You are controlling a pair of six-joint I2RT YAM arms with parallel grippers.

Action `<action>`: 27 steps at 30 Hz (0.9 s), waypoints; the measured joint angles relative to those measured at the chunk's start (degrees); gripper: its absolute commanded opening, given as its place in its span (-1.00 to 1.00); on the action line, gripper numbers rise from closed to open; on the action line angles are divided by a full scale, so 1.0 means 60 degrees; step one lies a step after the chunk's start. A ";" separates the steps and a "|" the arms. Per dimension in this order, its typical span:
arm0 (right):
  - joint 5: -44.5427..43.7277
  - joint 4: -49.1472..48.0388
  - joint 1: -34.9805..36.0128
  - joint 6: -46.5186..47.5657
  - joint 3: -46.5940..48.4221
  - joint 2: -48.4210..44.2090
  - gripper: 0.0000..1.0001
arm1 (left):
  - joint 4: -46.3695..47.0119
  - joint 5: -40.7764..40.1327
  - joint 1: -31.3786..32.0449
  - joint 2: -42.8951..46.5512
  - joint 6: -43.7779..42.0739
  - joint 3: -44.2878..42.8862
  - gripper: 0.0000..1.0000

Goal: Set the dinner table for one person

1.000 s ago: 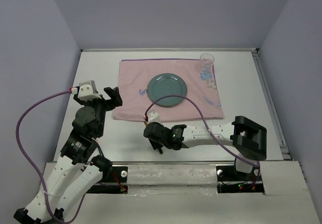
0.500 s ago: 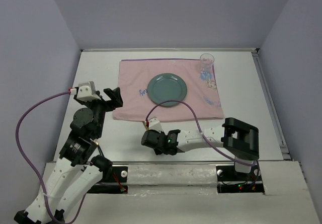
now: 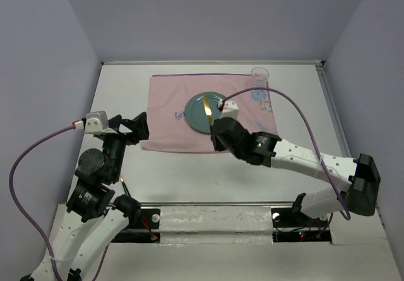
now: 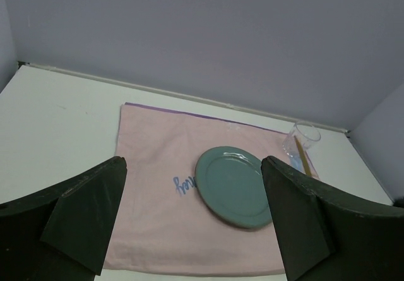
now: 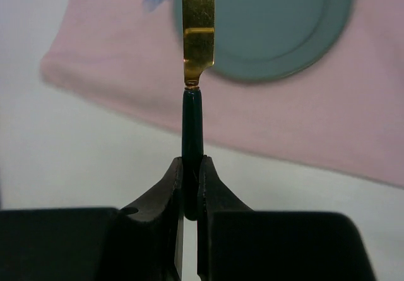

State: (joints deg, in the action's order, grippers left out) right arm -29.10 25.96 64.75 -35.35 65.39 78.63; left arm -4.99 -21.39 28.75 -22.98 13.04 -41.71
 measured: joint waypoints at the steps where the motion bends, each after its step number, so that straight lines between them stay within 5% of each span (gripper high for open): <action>1: -0.0069 -0.0066 -0.0419 0.0160 0.0033 0.0015 -1.00 | 0.0011 0.0029 0.0000 0.0178 0.0018 0.0000 0.98; 6: -0.0197 -0.0404 -0.3308 0.1537 0.0164 0.1253 -1.00 | 0.0036 0.0062 0.0087 0.0557 0.0022 0.0000 0.98; 12: 0.0262 -0.0514 -0.4932 0.2368 0.0222 0.2488 -1.00 | 0.0080 0.0062 0.0514 0.0783 0.0022 0.0000 0.98; 27: 0.1625 -0.1698 -0.6561 0.2976 0.0222 0.4058 -1.00 | 0.0076 0.0007 0.0503 0.0368 0.0022 0.0004 0.98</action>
State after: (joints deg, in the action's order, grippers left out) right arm -19.35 15.77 25.39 -17.50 66.72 102.98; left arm -4.54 -21.34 31.77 -20.78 13.17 -41.69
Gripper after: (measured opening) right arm 0.113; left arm 0.989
